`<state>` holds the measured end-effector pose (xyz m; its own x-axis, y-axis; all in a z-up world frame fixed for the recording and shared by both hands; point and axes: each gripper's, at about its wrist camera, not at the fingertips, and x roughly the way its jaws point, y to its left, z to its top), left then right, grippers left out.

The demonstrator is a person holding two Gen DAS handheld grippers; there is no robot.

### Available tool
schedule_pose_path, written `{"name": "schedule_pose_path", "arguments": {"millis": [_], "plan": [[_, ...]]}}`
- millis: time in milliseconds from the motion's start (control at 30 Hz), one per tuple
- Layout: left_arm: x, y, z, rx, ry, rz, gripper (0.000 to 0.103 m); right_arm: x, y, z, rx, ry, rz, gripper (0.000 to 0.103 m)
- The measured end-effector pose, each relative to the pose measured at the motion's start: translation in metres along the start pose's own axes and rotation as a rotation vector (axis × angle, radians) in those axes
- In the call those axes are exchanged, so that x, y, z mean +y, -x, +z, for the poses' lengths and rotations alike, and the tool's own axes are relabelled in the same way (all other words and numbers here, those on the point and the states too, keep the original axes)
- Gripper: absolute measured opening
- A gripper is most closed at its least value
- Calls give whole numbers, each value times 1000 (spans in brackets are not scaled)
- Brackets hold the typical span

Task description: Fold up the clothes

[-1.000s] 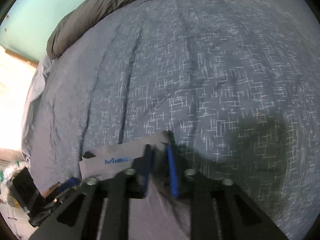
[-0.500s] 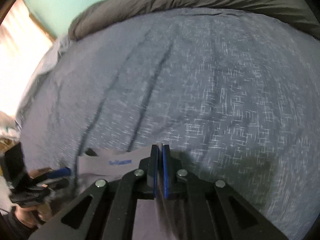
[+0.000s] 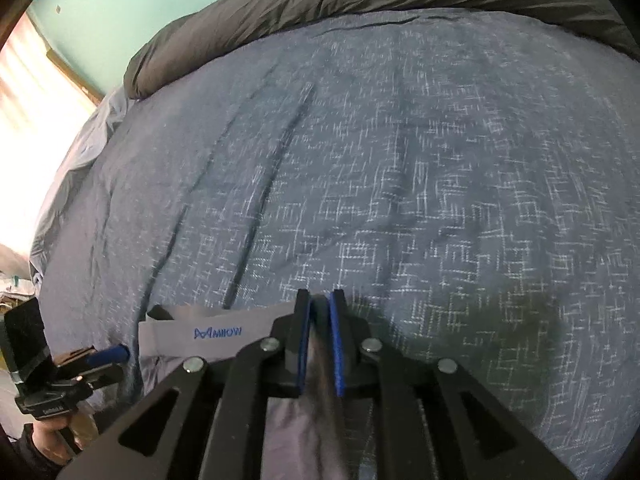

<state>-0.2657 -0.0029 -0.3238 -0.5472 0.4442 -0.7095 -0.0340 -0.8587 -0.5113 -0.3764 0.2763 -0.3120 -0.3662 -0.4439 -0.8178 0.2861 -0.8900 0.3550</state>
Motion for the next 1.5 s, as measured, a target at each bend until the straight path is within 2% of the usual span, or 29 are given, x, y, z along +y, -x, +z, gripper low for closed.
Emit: {"name": "schedule_pose_path", "arguments": {"millis": [67,133,433,533,700,833,1033,1300,1400,1433,1500], "plan": [[-1,-1,0,1,-1,1,38,-2,3,0,-8,-17,12,15],[0,-2,0,4,1,0,38,-9,7,-4,-9,-30,19,29],[0,-3,-1,7,3,-3,38,-15,8,-5,10,-71,6,30],[0,-4,-1,12,5,-10,38,-19,25,-12,-31,-117,44,30],[-1,-3,-2,12,4,-18,38,-26,56,-54,-18,-156,75,30],[-2,1,-2,8,2,-23,38,-41,79,-92,23,-198,45,30],[-3,2,-7,19,-2,-29,38,-57,92,-156,78,-254,6,30],[-5,1,-9,26,-13,-26,38,-55,109,-181,80,-189,-9,30],[-5,1,-9,28,-15,-26,38,-41,94,-174,89,-181,-14,26],[-6,1,-9,29,-15,-26,38,-38,89,-171,91,-178,-20,17],[-6,1,-9,30,-17,-26,38,-36,85,-169,95,-176,-29,7]]}}
